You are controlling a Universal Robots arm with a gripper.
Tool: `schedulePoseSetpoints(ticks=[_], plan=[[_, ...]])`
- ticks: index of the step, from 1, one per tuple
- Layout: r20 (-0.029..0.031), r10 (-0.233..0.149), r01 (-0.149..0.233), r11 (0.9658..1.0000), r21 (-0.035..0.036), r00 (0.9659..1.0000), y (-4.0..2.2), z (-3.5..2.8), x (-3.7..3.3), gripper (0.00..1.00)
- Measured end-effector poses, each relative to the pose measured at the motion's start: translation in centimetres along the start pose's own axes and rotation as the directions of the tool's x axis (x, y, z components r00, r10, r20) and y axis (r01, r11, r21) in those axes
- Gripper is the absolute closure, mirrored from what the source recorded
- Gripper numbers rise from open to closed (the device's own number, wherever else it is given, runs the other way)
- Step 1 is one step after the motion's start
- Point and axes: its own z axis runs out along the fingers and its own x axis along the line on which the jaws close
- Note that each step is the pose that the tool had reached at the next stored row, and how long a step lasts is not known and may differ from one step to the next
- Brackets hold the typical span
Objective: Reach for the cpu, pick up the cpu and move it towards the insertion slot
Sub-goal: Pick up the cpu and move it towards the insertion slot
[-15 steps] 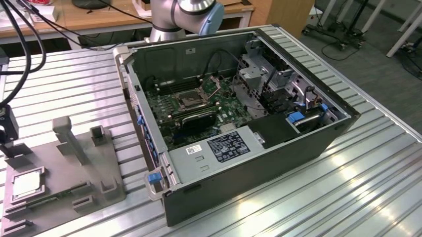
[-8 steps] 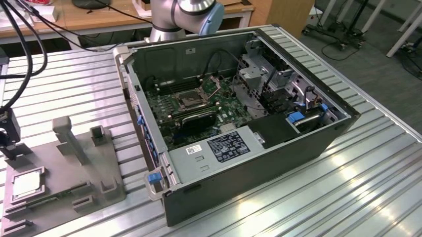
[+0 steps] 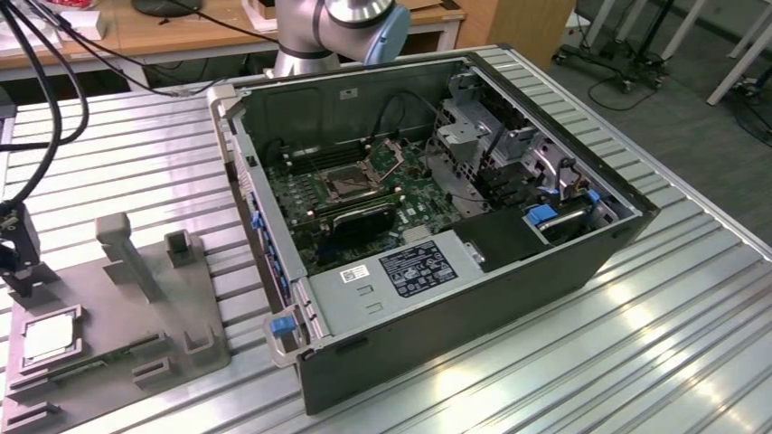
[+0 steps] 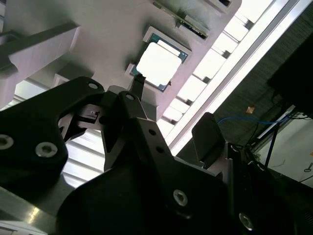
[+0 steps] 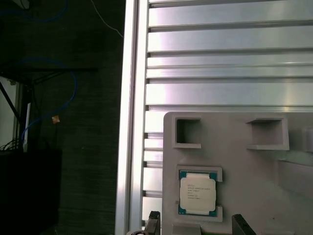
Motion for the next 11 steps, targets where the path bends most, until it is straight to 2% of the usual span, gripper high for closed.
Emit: schedulePoseSetpoints(ticks=[11], plan=[[0.0,0.0,0.0,1.0,0.0,1.0,-0.05,0.3,0.0,0.34]])
